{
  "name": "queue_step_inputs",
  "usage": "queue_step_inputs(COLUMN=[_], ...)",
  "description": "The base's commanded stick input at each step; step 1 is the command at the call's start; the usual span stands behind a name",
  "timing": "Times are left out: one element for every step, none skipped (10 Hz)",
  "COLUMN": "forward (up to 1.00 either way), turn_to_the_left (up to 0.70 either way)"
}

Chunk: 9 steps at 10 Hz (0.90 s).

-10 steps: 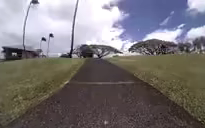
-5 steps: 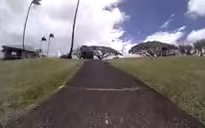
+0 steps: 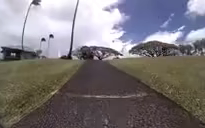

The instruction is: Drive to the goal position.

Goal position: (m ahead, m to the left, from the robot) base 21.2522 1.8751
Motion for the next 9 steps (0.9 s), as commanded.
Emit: queue_step_inputs(forward=[0.7,0.7,0.7,0.7,0.7,0.7,0.7,0.7,0.7], turn_to_the_left=[0.0,0.0,0.0,0.0,0.0,0.0,0.0,0.0,0.0])
